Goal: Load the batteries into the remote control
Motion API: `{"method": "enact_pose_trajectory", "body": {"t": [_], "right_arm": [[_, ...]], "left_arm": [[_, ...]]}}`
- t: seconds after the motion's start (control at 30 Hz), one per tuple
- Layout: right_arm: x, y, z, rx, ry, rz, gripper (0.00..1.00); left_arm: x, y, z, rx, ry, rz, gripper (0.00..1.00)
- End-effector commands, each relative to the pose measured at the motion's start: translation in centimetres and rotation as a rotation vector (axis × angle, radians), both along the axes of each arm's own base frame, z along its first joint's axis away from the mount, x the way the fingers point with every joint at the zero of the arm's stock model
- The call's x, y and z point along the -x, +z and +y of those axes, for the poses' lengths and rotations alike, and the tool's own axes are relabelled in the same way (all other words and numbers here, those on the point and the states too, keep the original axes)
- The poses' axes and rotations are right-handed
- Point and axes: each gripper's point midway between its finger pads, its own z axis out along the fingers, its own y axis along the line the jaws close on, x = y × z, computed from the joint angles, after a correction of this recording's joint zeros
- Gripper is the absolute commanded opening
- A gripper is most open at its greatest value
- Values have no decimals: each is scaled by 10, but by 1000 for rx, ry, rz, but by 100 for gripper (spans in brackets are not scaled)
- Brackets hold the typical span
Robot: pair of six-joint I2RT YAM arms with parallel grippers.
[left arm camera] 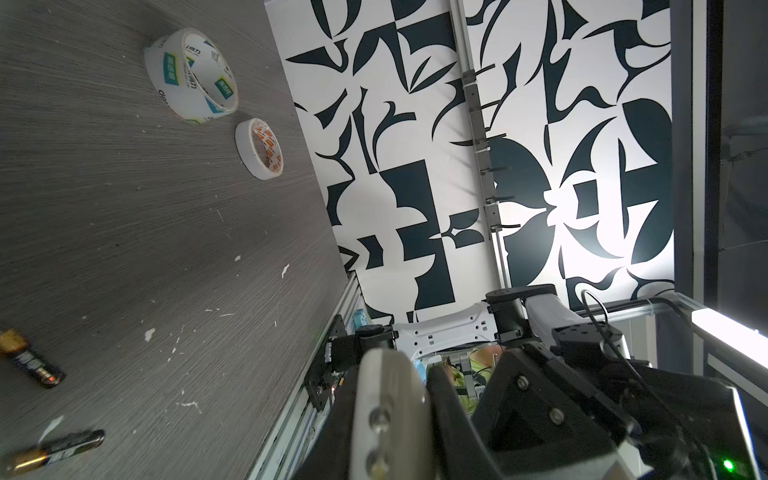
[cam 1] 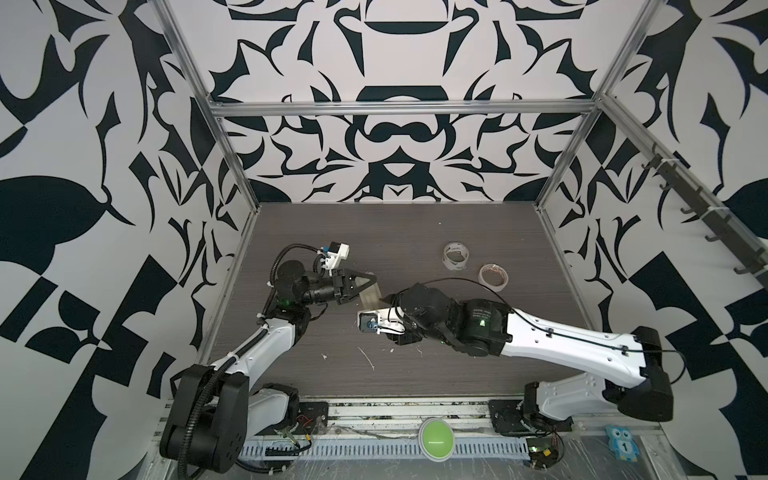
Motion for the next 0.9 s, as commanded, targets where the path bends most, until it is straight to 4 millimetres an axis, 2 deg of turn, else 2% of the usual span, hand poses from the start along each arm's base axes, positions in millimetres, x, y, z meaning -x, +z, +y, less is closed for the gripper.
{"method": "enact_pose_trajectory", "body": {"t": [0.0,0.43,0.73,0.87], "right_arm": [[0,19,4,-53,-3,7,50],[-11,4,6,24,-30,-28,50],[-8,-17,2,134,0,-68,50],[-13,-31,0,211,-15,-105,50]], "left_arm": [[6,7,-1,7,-29,-33,0],[7,8,-2,12,-42,-32,0],[7,7,-2,16,-54,-26,0],[7,8,-2,23,-56,-27,0]]}}
